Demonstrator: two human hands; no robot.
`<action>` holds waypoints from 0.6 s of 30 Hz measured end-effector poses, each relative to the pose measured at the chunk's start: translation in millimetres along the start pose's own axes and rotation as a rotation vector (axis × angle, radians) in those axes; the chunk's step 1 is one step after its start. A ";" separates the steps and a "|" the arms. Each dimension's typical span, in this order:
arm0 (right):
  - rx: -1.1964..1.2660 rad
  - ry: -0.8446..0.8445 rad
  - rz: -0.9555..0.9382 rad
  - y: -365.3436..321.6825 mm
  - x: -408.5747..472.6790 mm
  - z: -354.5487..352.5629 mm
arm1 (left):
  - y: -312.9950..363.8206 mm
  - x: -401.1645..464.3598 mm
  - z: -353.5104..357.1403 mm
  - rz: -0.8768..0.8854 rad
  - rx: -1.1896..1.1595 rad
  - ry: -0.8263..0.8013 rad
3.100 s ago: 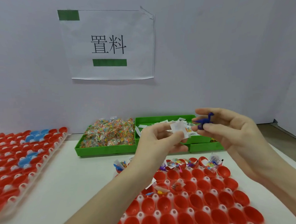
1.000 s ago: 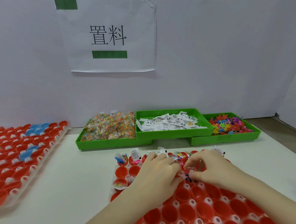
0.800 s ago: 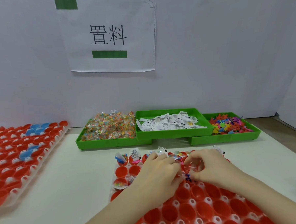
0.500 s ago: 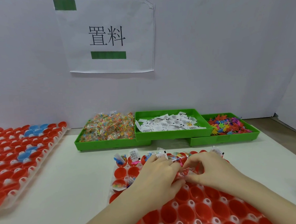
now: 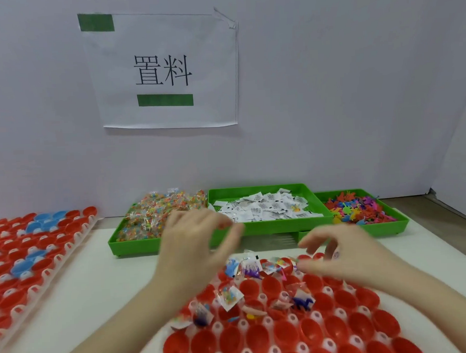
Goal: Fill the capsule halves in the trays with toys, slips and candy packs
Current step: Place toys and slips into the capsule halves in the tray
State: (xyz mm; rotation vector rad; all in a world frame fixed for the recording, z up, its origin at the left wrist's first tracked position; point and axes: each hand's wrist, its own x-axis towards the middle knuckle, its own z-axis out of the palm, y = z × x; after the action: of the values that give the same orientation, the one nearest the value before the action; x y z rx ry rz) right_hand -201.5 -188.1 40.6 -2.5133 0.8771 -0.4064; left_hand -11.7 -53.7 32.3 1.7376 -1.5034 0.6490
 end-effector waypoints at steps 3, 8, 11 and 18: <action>0.161 0.264 0.076 31.1 34.2 -23.9 | -52.7 16.8 -1.7 -0.329 0.033 -0.044; -0.051 0.292 0.354 98.2 89.3 -21.7 | -123.7 23.8 12.6 -0.599 0.329 -0.428; -0.196 0.180 0.444 117.6 111.2 -12.4 | -139.6 22.2 26.3 -0.550 0.438 -0.544; -0.362 0.140 0.437 141.2 129.6 8.8 | -144.2 17.1 43.6 -0.556 0.471 -0.367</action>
State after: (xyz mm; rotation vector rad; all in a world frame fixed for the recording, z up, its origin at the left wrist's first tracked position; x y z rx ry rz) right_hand -172.4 -367.4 -20.9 -2.5192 1.6400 -0.2999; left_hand 128.7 -92.5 -9.8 2.6159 -1.0430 0.4194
